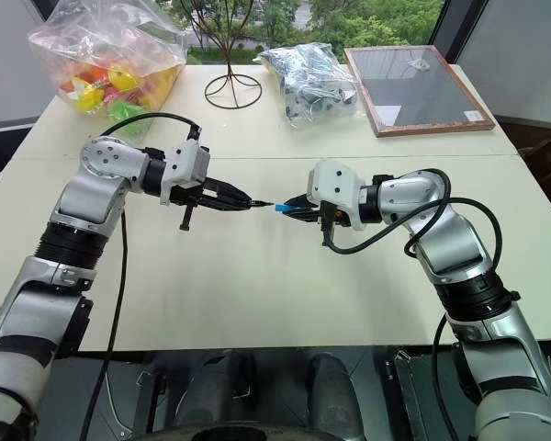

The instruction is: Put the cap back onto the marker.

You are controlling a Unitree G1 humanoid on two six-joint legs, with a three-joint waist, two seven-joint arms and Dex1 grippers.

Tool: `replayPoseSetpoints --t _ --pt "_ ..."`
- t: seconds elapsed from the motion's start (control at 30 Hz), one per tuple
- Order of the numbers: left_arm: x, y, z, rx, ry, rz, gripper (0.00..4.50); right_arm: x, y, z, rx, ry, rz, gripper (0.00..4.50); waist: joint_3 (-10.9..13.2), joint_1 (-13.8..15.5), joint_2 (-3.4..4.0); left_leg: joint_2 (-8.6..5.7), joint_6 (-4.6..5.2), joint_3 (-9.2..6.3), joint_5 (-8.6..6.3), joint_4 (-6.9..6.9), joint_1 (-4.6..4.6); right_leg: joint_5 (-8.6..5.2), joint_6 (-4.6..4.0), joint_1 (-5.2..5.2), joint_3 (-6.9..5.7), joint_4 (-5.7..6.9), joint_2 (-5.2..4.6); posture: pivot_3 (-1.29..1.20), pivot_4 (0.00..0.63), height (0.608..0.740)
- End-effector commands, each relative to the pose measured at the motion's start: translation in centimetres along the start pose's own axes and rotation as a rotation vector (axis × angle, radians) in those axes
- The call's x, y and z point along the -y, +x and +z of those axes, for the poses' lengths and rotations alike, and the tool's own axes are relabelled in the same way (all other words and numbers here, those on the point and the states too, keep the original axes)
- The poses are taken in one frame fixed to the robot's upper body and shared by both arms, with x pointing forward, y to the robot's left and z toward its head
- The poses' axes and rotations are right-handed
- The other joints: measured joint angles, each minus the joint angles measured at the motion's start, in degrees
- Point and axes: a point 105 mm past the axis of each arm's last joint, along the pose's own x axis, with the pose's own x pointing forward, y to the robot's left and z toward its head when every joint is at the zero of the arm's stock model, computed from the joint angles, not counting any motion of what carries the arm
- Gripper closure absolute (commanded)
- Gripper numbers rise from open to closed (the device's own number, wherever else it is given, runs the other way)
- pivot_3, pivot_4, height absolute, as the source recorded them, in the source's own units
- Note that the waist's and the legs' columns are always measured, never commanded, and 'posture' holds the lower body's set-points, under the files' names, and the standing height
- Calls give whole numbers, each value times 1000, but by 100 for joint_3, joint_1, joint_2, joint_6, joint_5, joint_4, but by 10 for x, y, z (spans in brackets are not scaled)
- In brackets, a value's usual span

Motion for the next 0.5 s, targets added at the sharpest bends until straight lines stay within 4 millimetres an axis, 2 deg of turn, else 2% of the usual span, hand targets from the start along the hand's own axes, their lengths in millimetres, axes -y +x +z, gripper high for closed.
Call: replayPoseSetpoints --t 0.03,0.5 --pt "-2 -3 8 2 42 8 4500 2 -3 12 29 -47 -13 4475 0 -1 0 0 0 0 0 0 0 0 0 0 0 0 0 0 150 740" --pt "-2 -6 4 -16 39 9 4500 6 -6 14 24 -52 -32 4475 0 0 0 0 -1 0 1 0 0 0 0 0 0 0 0 0 150 740"
